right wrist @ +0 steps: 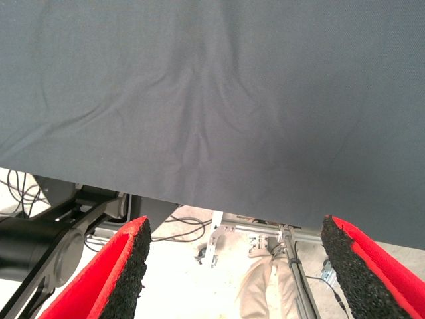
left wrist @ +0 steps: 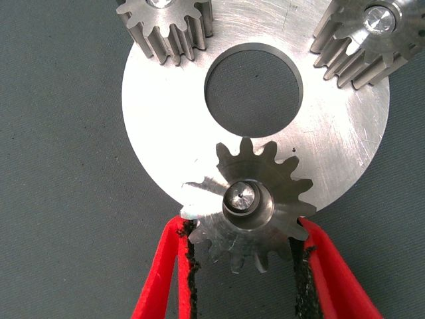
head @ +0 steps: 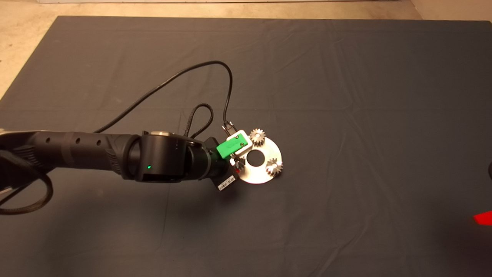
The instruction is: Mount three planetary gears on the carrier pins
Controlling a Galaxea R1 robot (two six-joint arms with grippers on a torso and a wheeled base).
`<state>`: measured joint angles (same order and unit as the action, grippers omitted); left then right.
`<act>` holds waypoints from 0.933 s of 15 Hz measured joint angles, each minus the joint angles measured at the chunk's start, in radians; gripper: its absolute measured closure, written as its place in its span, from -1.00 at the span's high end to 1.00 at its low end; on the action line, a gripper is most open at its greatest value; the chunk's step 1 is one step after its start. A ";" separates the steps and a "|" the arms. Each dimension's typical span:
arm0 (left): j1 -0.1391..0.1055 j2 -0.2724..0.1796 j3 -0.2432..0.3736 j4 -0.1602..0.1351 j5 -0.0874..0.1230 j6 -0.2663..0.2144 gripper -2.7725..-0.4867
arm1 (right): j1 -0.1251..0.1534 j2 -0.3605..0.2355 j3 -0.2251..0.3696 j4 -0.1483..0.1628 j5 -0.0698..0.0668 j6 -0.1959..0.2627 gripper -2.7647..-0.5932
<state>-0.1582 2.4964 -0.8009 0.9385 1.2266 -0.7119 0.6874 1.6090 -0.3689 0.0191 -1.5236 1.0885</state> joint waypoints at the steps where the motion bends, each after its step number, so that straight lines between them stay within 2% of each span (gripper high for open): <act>1: 0.000 0.000 0.000 0.000 0.000 0.000 -0.83 | 0.000 0.000 0.000 0.000 0.000 0.000 0.19; 4: 0.000 0.000 0.000 0.000 0.000 0.000 -0.74 | 0.000 0.000 0.000 0.000 0.000 0.000 0.19; 14: 0.000 0.000 0.000 0.000 0.001 0.000 -0.74 | 0.000 -0.003 0.000 0.000 0.000 0.000 0.19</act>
<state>-0.1581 2.4968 -0.8009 0.9381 1.2281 -0.7120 0.6878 1.6064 -0.3689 0.0191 -1.5236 1.0885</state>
